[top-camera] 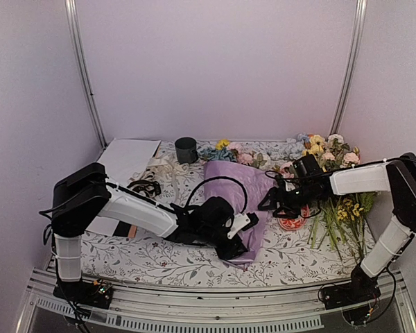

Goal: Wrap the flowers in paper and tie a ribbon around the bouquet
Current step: Pass from the left arm to the right

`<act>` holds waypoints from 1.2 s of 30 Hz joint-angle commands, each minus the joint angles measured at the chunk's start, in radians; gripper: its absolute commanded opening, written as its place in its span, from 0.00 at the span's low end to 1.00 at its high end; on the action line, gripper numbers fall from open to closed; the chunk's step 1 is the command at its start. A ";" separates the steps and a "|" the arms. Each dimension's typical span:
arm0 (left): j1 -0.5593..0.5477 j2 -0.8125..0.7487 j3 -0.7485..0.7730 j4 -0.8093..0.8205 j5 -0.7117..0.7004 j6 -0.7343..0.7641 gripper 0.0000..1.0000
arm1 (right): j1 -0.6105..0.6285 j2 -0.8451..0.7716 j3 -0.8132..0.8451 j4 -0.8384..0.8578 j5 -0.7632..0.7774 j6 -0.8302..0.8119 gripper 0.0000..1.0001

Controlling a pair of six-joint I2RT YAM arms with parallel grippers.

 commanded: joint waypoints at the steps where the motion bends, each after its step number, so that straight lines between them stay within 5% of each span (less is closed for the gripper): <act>1: 0.004 0.022 -0.048 -0.138 0.016 -0.002 0.44 | 0.022 -0.040 0.039 -0.073 0.023 -0.041 0.83; 9: 0.005 0.003 -0.060 -0.146 0.004 0.005 0.44 | -0.135 -0.089 0.044 -0.172 0.011 -0.165 0.82; 16: 0.006 0.001 -0.062 -0.143 0.002 0.000 0.44 | -0.156 -0.119 0.077 -0.227 -0.013 -0.196 0.81; 23: 0.006 0.002 -0.063 -0.144 0.001 0.003 0.44 | -0.011 -0.173 0.089 -0.173 0.020 -0.111 0.79; 29: 0.005 0.002 -0.068 -0.140 0.000 -0.001 0.44 | 0.075 -0.214 -0.065 0.013 0.063 0.091 0.76; 36: 0.005 0.006 -0.064 -0.140 -0.004 0.001 0.44 | 0.149 -0.072 -0.103 0.167 0.001 0.182 0.80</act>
